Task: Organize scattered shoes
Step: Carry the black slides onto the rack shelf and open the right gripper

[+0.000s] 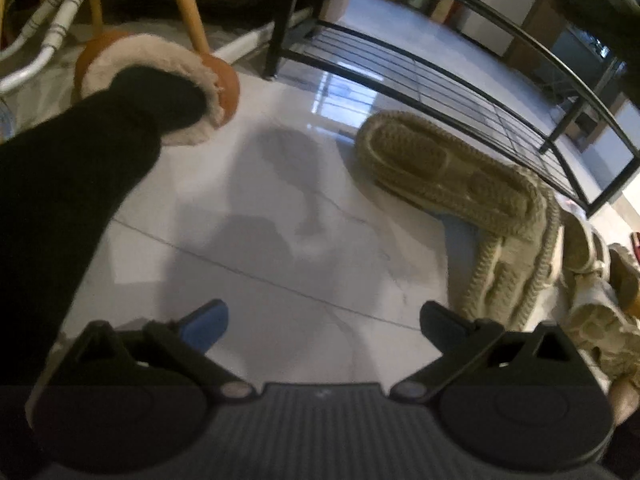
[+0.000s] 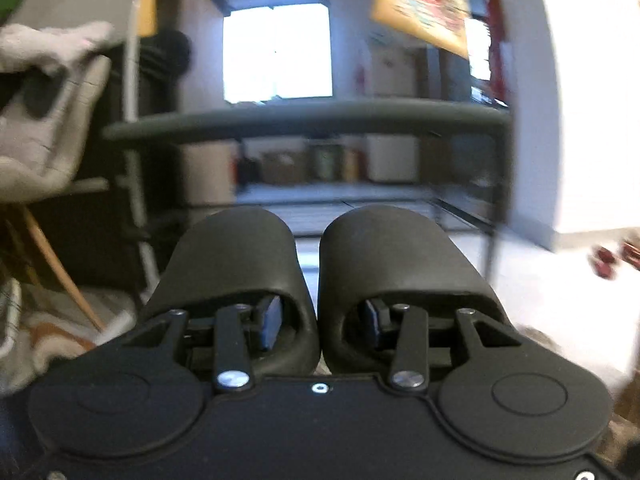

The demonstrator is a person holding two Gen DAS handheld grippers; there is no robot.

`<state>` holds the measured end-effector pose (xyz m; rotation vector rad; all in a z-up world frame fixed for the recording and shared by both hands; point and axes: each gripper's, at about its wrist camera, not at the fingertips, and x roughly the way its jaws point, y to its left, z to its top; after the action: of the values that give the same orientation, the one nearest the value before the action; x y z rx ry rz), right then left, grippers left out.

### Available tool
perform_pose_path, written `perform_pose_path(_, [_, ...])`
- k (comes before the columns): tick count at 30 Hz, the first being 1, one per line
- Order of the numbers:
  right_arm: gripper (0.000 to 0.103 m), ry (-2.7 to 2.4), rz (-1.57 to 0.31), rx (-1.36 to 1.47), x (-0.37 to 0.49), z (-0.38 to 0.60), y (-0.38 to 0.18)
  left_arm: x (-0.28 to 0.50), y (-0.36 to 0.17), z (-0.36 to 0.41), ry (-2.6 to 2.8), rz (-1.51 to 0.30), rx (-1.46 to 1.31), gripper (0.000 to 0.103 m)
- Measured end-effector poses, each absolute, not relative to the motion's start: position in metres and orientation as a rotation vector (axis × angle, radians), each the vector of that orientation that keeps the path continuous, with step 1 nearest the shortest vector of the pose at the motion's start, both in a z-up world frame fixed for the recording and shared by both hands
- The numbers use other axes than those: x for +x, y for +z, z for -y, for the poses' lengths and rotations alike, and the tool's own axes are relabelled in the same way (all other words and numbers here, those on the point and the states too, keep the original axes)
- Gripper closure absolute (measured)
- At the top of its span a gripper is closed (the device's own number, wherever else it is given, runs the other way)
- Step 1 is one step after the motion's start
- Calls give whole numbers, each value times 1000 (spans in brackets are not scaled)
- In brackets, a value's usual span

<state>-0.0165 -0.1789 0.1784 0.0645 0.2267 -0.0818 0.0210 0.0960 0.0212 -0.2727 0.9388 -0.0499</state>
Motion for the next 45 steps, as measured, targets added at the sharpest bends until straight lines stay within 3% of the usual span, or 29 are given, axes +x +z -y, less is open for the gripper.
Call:
perform_pose_path(6, [61, -28, -93, 27, 104, 120, 175, 47, 30, -97, 42, -916, -237, 1])
perform_pose_path(17, [61, -96, -133, 100, 322, 22, 155, 126, 40, -120, 183, -738, -291, 1])
perform_pose_path(25, [61, -153, -194, 87, 411, -8, 133, 162, 38, -152, 325, -701, -404, 1])
perform_pose_path(31, [58, -174, -230, 84, 424, -13, 115, 160, 38, -144, 291, -723, -406, 1])
perform_pose_path(32, [52, -168, -230, 70, 423, -16, 113, 160, 38, -144, 287, -723, -406, 1])
perform_pose_path(35, [3, -163, -225, 30, 416, -22, 107, 159, 39, -144, 279, -726, -411, 1])
perform_pose_path(45, [0, -103, -163, -56, 295, -10, 119, 156, 39, -142, 272, -710, -386, 1])
